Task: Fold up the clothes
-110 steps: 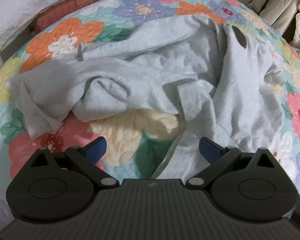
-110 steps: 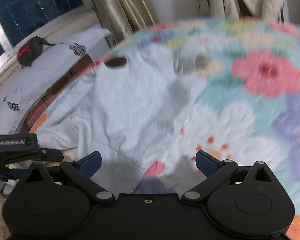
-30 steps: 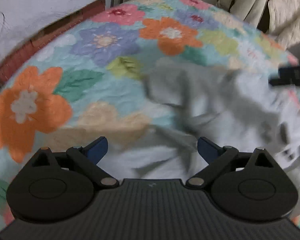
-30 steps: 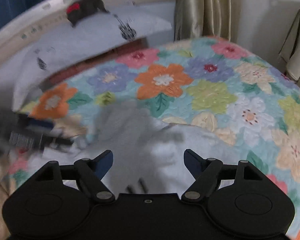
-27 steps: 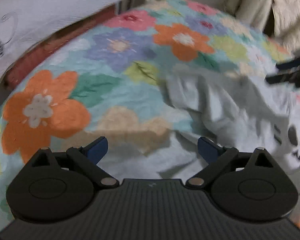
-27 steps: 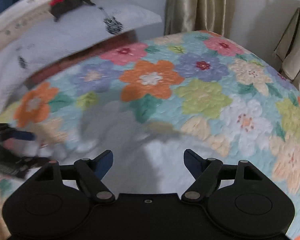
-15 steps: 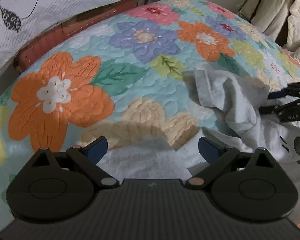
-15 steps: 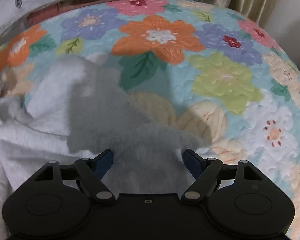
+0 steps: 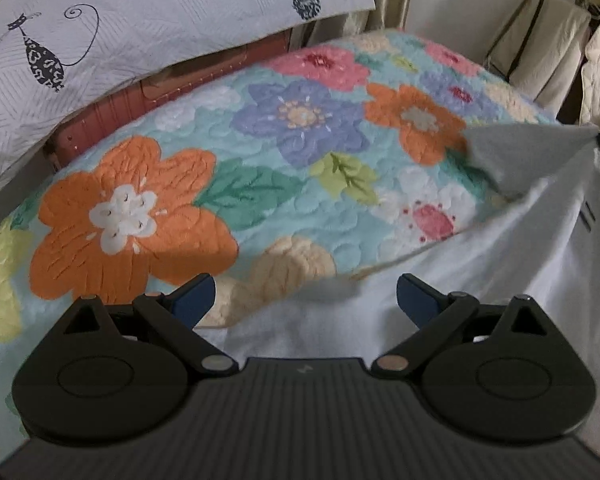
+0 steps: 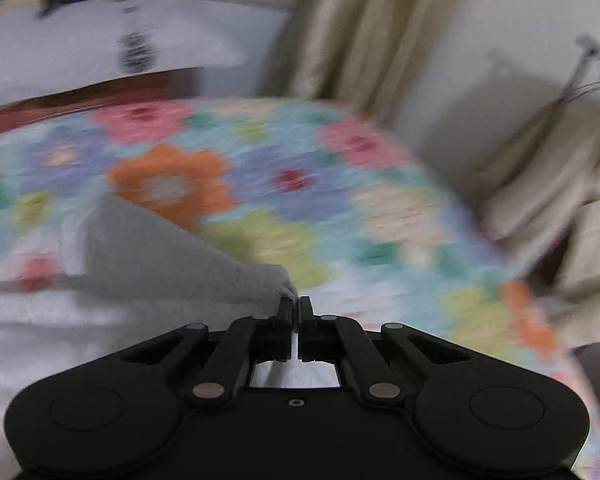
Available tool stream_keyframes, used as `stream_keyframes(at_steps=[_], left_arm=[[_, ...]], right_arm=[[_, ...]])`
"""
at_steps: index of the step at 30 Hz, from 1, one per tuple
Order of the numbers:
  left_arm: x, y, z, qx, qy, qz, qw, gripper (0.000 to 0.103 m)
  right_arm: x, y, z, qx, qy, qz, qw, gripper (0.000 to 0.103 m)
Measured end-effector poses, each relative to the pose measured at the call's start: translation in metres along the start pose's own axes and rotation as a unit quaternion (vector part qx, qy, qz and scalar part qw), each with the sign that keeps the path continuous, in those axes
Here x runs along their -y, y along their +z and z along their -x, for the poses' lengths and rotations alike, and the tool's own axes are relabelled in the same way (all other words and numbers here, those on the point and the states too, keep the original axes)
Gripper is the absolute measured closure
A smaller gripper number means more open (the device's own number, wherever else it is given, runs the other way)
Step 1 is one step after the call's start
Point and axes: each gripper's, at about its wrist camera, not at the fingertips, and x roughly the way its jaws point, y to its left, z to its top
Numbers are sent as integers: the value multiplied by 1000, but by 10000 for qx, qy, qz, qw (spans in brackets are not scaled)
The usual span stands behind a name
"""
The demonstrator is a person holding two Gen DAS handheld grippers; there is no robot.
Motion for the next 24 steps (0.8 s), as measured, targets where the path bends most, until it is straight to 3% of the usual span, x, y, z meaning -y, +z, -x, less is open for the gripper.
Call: stream_keyframes(at_steps=[6, 10, 13, 16, 17, 19, 20, 22, 24], left_arm=[[13, 9, -36, -174, -138, 112, 9997, 4], [28, 16, -73, -292, 171, 8, 9994, 4], [33, 27, -98, -317, 141, 177, 9992, 0], [42, 28, -104, -202, 13, 247, 9995, 0], [46, 26, -103, -198, -62, 133, 9997, 0], [53, 23, -102, -210, -204, -106, 9995, 4], [58, 22, -100, -213, -215, -229, 9993, 12], [66, 21, -96, -190, -244, -461, 9985, 36], [68, 22, -92, -164, -381, -518, 9978, 73]], right_arm=[[64, 0, 1, 184, -853, -613, 9943, 102], [98, 3, -4, 293, -1439, -964, 9844, 102], [121, 1, -5, 338, -1564, -1339, 9780, 102], [132, -7, -12, 163, -1275, -1754, 9761, 98], [135, -10, -14, 104, -1178, -1891, 9748, 93], [129, -24, -3, 193, -571, -2367, 9697, 81], [117, -32, 6, 242, -207, -2447, 9691, 67], [86, -47, 25, 332, 540, -2467, 9670, 52], [41, -65, 39, 221, 1304, -2198, 9665, 48]])
